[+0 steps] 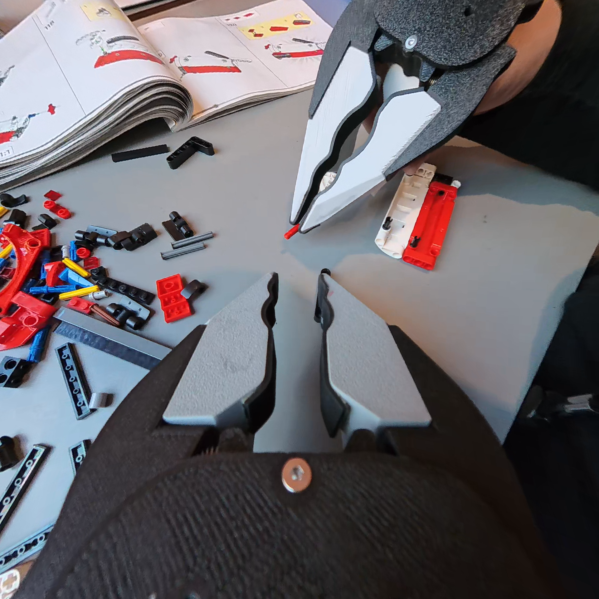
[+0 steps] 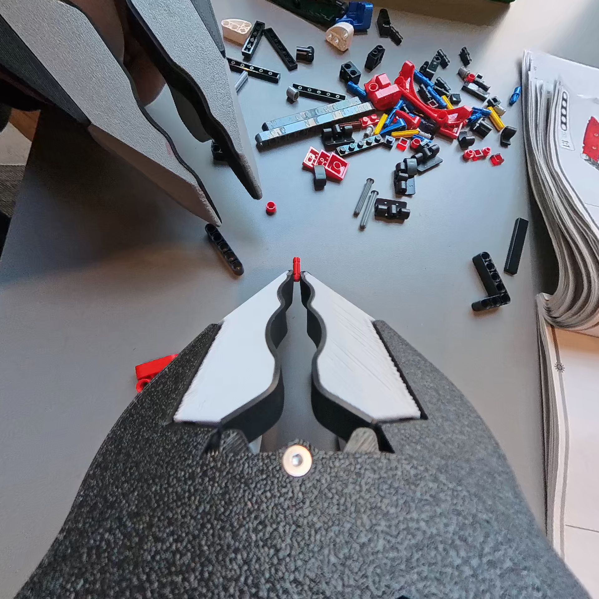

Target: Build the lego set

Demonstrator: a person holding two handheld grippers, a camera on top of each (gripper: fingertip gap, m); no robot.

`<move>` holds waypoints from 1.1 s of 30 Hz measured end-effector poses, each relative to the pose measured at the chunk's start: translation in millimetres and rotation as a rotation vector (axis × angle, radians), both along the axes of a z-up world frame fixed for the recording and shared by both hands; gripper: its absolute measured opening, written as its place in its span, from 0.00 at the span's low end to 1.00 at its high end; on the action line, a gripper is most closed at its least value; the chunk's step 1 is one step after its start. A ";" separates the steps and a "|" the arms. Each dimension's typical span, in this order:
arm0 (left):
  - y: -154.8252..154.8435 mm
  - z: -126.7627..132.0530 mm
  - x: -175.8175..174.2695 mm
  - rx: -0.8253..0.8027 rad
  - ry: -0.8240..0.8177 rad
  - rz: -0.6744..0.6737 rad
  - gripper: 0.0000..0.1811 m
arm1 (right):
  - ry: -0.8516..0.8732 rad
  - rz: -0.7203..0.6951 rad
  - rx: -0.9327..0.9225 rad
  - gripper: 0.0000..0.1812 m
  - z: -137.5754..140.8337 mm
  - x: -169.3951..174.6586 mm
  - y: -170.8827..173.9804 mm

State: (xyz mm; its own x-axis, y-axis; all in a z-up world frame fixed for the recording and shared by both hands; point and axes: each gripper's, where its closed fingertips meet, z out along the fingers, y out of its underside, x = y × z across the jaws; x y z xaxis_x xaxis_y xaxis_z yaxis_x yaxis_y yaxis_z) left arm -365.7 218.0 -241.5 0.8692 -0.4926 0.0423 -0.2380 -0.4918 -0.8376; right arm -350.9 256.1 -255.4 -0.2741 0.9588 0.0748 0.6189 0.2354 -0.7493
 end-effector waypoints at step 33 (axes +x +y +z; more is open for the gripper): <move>3.0 10.6 -6.9 0.033 -0.085 0.032 0.11 | -0.034 0.027 0.023 0.04 -9.9 -6.8 -4.8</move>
State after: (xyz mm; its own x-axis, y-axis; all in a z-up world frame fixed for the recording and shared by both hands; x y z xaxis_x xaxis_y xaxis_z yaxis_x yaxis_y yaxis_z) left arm -372.6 220.9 -230.8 0.8785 -0.4670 0.1005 -0.1500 -0.4695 -0.8701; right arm -357.7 251.3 -265.3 -0.3028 0.9491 0.0870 0.6371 0.2695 -0.7221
